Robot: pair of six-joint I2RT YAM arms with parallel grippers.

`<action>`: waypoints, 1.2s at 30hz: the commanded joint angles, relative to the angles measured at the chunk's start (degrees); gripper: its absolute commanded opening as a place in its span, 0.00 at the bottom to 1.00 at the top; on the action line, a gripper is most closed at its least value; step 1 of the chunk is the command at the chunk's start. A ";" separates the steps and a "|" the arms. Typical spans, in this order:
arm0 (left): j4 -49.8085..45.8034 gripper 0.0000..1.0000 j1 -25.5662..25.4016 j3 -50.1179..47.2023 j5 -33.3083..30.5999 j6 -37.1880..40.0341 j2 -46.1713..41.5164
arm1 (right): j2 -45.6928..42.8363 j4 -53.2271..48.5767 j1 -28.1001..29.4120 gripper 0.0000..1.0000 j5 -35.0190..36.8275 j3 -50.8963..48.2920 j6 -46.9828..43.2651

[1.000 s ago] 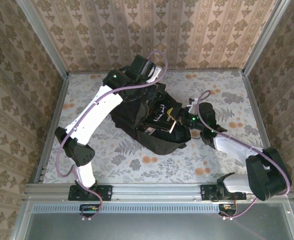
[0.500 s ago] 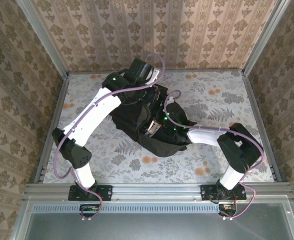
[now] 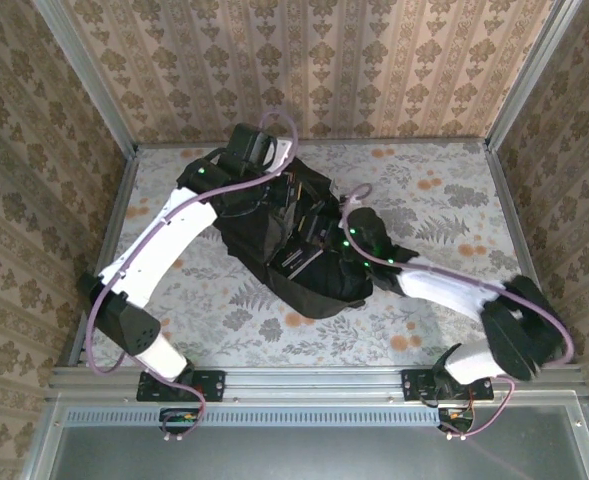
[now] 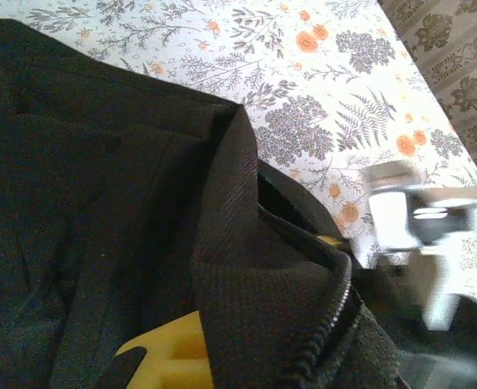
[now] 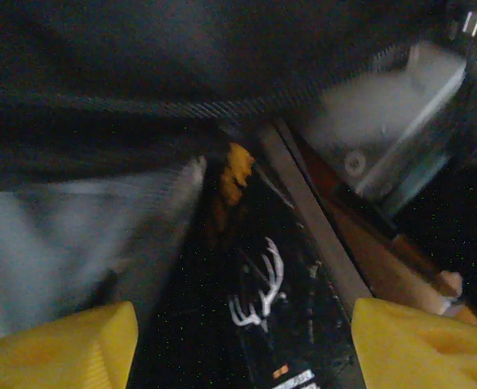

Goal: Pack the student bag

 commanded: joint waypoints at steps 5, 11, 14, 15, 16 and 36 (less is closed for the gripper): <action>3.46 0.00 1.54 -5.27 -0.06 0.48 -7.81 | -18.58 -13.90 -3.45 0.61 5.88 -6.23 -6.45; 3.88 0.00 1.55 -11.46 2.09 0.21 -11.96 | -22.29 -19.36 -14.16 0.56 -3.50 -8.11 -2.53; 3.80 0.00 1.46 -14.17 2.47 0.16 -13.59 | -19.43 -20.92 -15.35 0.47 -8.06 -6.27 -4.31; 3.93 0.00 1.41 -15.12 2.70 0.21 -14.05 | -18.47 -21.53 -15.39 0.44 -9.46 -5.53 -5.10; 3.93 0.00 1.37 -15.84 2.79 0.11 -14.27 | -17.40 -21.30 -15.37 0.42 -11.28 -5.28 -5.87; 6.85 0.36 -7.48 -14.22 9.42 -3.29 -5.16 | -21.04 -36.01 -8.33 0.35 6.05 2.29 -14.97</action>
